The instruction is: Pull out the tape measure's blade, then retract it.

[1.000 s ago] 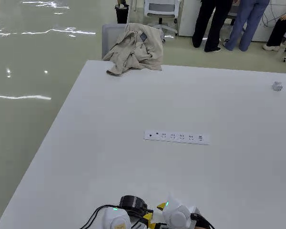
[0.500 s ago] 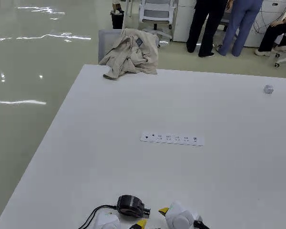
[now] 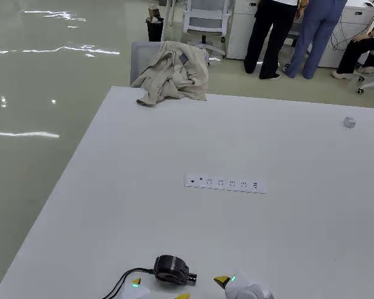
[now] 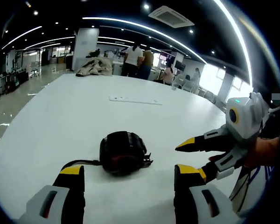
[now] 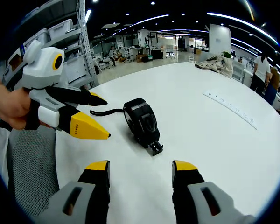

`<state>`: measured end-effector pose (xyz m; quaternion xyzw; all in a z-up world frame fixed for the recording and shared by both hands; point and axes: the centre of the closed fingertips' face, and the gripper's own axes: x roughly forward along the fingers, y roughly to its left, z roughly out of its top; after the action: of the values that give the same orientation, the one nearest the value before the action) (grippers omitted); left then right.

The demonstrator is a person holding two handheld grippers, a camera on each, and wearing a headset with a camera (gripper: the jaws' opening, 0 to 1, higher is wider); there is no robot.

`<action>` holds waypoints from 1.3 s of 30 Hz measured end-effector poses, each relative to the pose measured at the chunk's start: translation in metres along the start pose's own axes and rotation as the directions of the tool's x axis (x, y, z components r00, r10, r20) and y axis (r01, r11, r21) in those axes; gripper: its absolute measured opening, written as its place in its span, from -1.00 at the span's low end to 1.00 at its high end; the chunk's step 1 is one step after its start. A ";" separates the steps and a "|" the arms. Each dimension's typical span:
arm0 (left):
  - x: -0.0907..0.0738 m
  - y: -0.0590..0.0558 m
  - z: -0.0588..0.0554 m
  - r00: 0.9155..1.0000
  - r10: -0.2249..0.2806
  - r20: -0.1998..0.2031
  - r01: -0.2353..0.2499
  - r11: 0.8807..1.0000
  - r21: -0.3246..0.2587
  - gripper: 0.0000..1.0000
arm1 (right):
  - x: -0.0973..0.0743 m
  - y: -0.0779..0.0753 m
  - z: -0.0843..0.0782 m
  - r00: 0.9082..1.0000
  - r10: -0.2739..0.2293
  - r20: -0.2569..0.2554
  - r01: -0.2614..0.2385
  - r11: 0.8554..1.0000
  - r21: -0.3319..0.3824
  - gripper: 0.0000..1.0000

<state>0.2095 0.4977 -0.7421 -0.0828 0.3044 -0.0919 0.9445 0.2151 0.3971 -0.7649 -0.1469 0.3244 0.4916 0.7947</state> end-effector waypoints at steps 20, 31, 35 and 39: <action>-0.024 0.003 -0.011 0.999 -0.033 -0.036 0.034 0.999 0.032 0.68 | -0.039 0.023 0.002 0.999 -0.038 0.038 0.033 0.994 0.106 0.35; -0.041 0.008 -0.008 0.999 -0.036 -0.026 0.037 0.998 0.045 0.76 | -0.053 0.040 -0.002 0.998 -0.055 0.015 0.052 0.990 0.129 0.47; -0.047 0.012 -0.009 0.999 -0.031 -0.028 0.032 0.999 0.037 0.78 | -0.062 0.042 -0.004 0.997 -0.071 0.003 0.070 0.988 0.135 0.48; -0.055 0.016 -0.012 0.999 -0.014 -0.035 0.015 0.999 0.037 0.82 | -0.072 0.047 -0.004 0.997 -0.080 0.004 0.078 0.986 0.149 0.52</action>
<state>0.1603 0.5243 -0.7244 -0.0658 0.3185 -0.1058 0.9397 0.1503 0.3674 -0.7166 -0.0974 0.3501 0.4349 0.8239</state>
